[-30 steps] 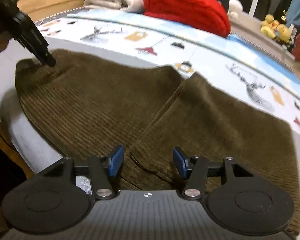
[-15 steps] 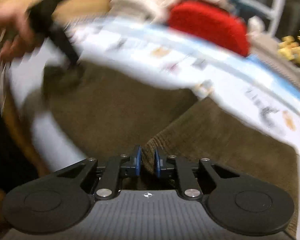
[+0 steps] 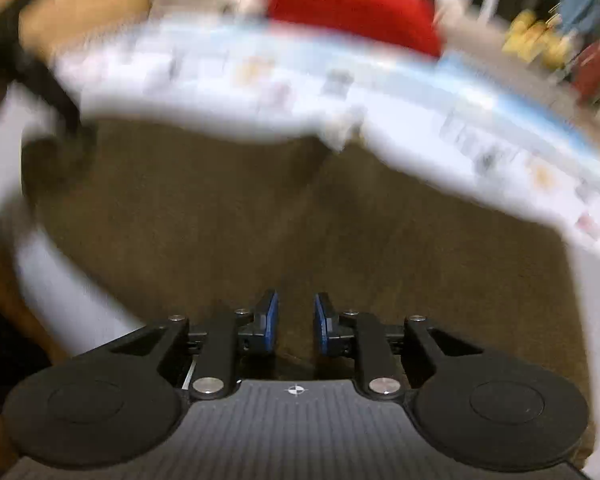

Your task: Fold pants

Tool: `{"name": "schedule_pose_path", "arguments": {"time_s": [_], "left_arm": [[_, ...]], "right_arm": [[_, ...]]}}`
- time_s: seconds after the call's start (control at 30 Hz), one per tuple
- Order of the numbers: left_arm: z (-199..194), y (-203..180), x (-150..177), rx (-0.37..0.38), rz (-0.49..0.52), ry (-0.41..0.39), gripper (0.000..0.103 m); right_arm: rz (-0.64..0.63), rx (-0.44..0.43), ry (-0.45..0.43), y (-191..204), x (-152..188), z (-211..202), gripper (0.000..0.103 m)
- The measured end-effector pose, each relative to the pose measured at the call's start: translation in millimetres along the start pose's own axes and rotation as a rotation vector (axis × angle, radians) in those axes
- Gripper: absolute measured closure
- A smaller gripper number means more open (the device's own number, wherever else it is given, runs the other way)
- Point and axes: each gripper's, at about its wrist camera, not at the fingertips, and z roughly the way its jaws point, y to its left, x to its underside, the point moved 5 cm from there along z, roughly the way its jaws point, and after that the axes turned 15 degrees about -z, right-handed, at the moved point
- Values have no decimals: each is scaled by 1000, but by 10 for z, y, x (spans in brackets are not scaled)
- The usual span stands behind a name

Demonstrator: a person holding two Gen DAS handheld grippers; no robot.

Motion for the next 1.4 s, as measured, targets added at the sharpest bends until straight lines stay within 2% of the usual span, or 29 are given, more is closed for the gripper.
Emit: {"name": "schedule_pose_path", "arguments": {"time_s": [0.07, 0.13, 0.17, 0.23, 0.3, 0.37, 0.4, 0.47, 0.5, 0.53, 0.63, 0.7, 0.77, 0.83, 0.87, 0.9, 0.93, 0.97, 1.03, 1.17, 1.3, 1.4], "left_arm": [[-7, 14, 4, 4, -4, 0, 67], [-7, 30, -1, 4, -2, -1, 67], [-6, 40, -3, 2, -2, -3, 67], [-25, 77, 0, 11, -16, -5, 67], [-80, 156, 1, 34, -50, -13, 67], [-164, 296, -9, 64, -109, -33, 66], [-208, 408, -9, 79, -154, -42, 64], [-279, 648, 3, 111, -249, -46, 63], [-310, 770, 21, 122, -296, -47, 61], [-336, 886, 49, 131, -341, -46, 61], [-380, 1127, 175, 160, -431, -16, 59], [-405, 1201, 260, 166, -466, 0, 52], [-415, 1260, 342, 163, -515, 19, 49], [-406, 1282, 443, 172, -577, 42, 48], [-391, 1272, 492, 180, -605, 52, 47], [-366, 1246, 536, 186, -626, 59, 46], [-340, 1211, 575, 186, -640, 64, 46], [-305, 1176, 609, 181, -653, 64, 46], [-223, 1106, 662, 177, -686, 67, 46], [-87, 966, 754, 170, -724, 63, 43], [-40, 901, 805, 141, -744, 14, 35], [-31, 872, 823, 129, -747, -12, 34]], "right_arm": [[34, 12, -28, -50, -84, -55, 82], [84, -20, -55, -74, -104, -79, 82], [41, -36, -12, -14, -72, -13, 83], [-73, 6, 3, 59, -74, 14, 82], [-30, -11, -2, -14, -191, -65, 82], [43, -9, -71, -206, -360, -245, 81], [66, 7, -108, -328, -456, -360, 78], [103, 27, -174, -589, -653, -598, 64], [109, 26, -202, -720, -717, -695, 53], [103, 23, -225, -822, -769, -791, 47], [27, 48, -264, -1120, -859, -943, 46], [-12, 90, -271, -1286, -809, -945, 46], [17, 117, -260, -1447, -710, -865, 45], [131, 122, -251, -1584, -510, -736, 45], [190, 118, -222, -1622, -402, -636, 46], [236, 116, -153, -1666, -326, -543, 48], [266, 127, -139, -1695, -304, -531, 48], [296, 138, -175, -1733, -310, -574, 48], [295, 133, -209, -1748, -337, -614, 48], [271, 143, -196, -1753, -278, -592, 48], [283, 129, -193, -1837, -223, -590, 48], [285, 136, -188, -1888, -179, -590, 48]]}}
